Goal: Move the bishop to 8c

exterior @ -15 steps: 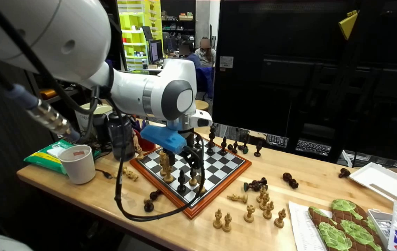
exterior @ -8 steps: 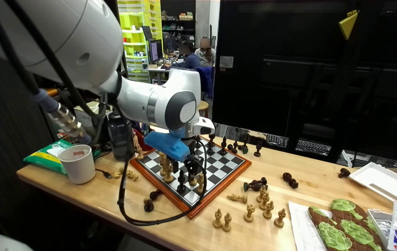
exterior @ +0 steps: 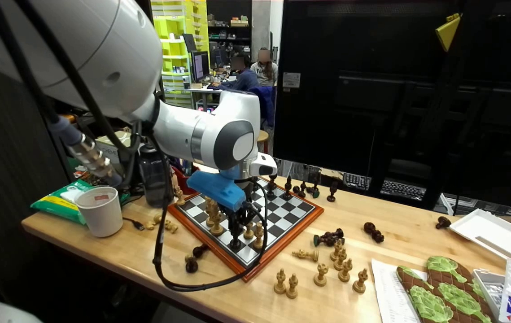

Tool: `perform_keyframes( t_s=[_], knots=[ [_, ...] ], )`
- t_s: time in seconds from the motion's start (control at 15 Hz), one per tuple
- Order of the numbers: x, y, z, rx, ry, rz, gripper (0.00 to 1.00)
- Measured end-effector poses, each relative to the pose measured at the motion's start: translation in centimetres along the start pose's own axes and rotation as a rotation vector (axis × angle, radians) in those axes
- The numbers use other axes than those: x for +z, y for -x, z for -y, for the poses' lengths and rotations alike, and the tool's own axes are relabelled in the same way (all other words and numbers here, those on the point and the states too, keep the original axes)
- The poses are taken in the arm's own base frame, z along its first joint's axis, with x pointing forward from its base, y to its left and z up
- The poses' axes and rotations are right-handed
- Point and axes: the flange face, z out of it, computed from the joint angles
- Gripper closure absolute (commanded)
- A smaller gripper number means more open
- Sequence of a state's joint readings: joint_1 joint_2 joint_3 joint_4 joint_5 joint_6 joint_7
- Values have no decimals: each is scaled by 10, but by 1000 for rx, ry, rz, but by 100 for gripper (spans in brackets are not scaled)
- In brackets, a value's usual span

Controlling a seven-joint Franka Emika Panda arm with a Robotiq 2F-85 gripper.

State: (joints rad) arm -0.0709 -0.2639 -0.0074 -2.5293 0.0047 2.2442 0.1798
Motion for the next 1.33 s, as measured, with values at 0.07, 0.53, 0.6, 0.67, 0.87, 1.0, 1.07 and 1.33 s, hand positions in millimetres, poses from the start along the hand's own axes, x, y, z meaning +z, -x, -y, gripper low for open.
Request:
perform_keyframes(
  t_s=[0.07,0.53,0.6,0.67,0.87,1.0,1.07,1.33],
  knots=[
    [0,0,0,0,0,0,94],
    [-11,-1,9,-23,14,6,95],
    [-15,-2,11,-30,21,8,95],
    [-18,-2,13,-36,27,10,95],
    [-28,-5,17,-55,55,15,95],
    [-36,-7,20,-62,79,12,95],
    [-42,-7,22,-67,92,9,95],
    [-69,-9,34,-96,120,-15,95]
  ],
)
